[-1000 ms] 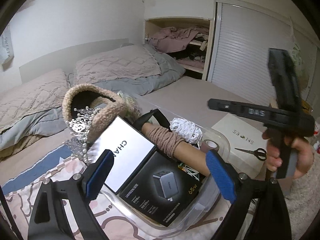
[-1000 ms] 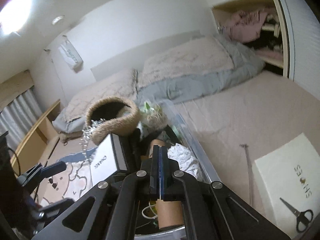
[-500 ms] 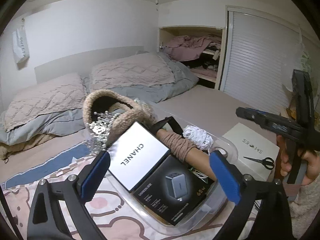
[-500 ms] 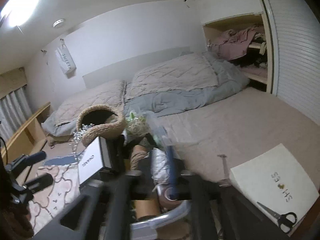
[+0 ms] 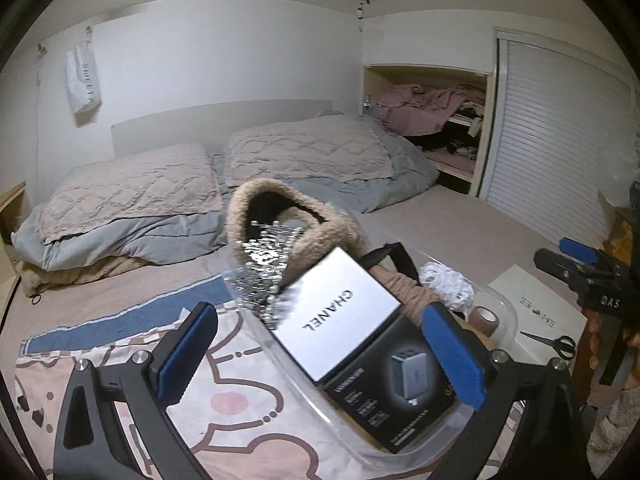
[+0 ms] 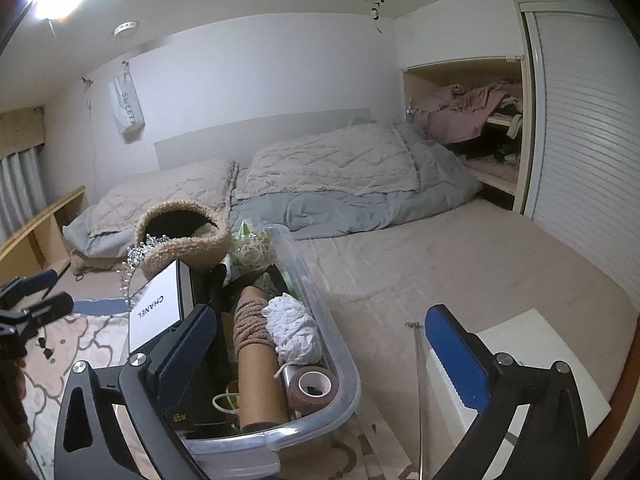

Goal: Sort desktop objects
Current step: 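Withdraw both grippers up and away from the clear box, then turn both grippers away from the clear box toward the rug, then lower the right gripper onto a small black block and close on it, then close the left gripper on the other black block while the right gripper holds its block, then carry both held black blocks up toward the clear plastic box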

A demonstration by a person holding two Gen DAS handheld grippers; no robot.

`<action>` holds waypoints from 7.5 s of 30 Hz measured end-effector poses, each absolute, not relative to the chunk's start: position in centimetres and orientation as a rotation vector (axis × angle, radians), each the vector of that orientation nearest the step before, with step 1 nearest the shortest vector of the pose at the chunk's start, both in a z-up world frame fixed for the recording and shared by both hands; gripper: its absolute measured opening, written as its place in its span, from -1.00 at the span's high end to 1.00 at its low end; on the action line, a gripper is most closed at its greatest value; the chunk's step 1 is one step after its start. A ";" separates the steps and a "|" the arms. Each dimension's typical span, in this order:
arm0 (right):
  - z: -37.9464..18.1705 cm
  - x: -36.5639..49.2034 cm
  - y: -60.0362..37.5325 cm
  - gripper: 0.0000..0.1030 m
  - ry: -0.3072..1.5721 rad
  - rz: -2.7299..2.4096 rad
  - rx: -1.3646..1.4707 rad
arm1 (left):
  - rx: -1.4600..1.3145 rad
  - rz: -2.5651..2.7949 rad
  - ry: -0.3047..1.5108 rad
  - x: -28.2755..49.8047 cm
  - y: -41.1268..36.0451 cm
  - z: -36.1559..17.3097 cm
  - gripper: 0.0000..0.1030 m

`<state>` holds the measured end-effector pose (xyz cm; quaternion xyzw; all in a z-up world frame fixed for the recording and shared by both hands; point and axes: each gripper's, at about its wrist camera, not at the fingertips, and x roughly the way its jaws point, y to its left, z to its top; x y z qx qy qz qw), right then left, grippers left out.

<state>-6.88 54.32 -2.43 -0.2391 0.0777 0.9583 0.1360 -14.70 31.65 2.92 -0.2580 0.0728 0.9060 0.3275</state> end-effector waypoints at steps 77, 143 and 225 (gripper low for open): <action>-5.0 -26.2 18.6 -1.00 -0.224 3.342 -0.818 | -0.974 3.313 0.123 -25.4 -15.9 -12.9 -0.99; -24.9 -43.2 -19.2 -0.50 0.154 3.241 -2.135 | -1.163 2.658 -0.637 -27.4 -24.4 -22.5 -0.04; -10.5 -24.0 5.3 0.54 -0.286 3.508 -1.555 | -1.004 2.635 -0.186 -18.7 -8.6 -6.0 0.51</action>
